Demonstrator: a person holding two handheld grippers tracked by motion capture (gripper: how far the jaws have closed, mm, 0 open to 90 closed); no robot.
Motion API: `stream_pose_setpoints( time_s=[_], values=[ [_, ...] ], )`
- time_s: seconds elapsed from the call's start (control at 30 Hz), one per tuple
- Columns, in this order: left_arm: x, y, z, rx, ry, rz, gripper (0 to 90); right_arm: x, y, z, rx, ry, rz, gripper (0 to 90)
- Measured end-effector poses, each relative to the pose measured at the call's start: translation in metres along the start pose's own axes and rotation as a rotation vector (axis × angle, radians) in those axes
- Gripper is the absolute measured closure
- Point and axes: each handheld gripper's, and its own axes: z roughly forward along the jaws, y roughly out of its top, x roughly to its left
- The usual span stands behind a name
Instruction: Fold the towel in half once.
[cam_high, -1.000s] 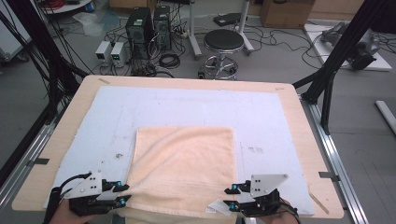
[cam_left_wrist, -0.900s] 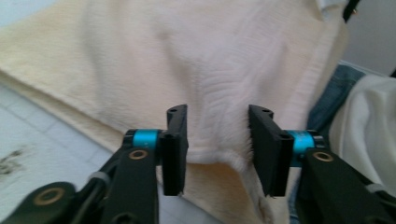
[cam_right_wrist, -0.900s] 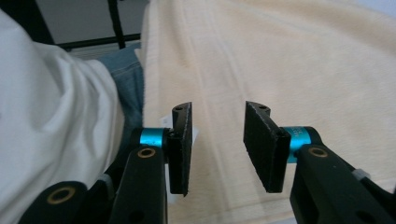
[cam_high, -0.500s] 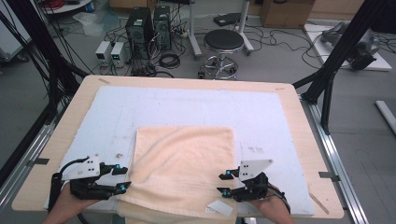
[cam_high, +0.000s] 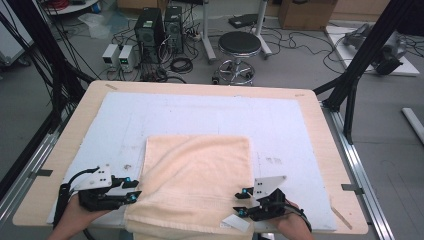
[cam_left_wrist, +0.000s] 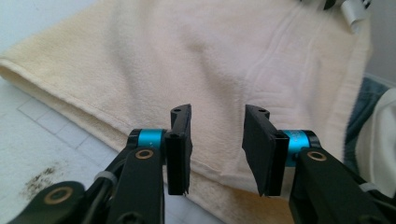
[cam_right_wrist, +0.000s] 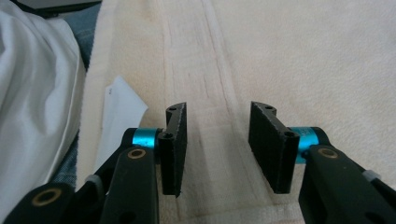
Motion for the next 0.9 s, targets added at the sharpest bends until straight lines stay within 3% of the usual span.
stream_pose_setpoints(
  time_s=[0.07, 0.2, 0.3, 0.43, 0.53, 0.77, 0.9],
  values=[
    [0.003, 0.0, 0.009, 0.028, -0.007, -0.005, 64.4, -0.001, -0.001, 0.002, 0.003, 0.0, 0.009, 59.7],
    [0.002, 0.0, 0.024, 0.081, -0.074, 0.026, 62.2, -0.002, -0.001, 0.003, 0.009, 0.003, 0.018, 62.5],
    [0.0, -0.004, 0.032, 0.127, -0.086, 0.04, 63.4, -0.001, -0.001, 0.004, 0.018, 0.004, 0.025, 66.0],
    [0.003, -0.005, 0.029, 0.122, -0.08, 0.043, 78.6, -0.002, 0.0, 0.003, 0.024, 0.009, 0.008, 77.0],
    [0.001, -0.003, 0.025, 0.113, -0.063, 0.062, 84.3, -0.003, 0.001, 0.001, 0.018, 0.014, -0.008, 84.5],
    [0.003, -0.003, 0.003, 0.037, -0.025, 0.041, 85.6, -0.002, 0.003, -0.01, -0.025, 0.021, -0.001, 85.5],
    [-0.003, 0.0, -0.006, 0.007, -0.044, 0.046, 85.7, 0.003, 0.006, -0.018, -0.052, 0.027, -0.002, 85.7]
  ],
)
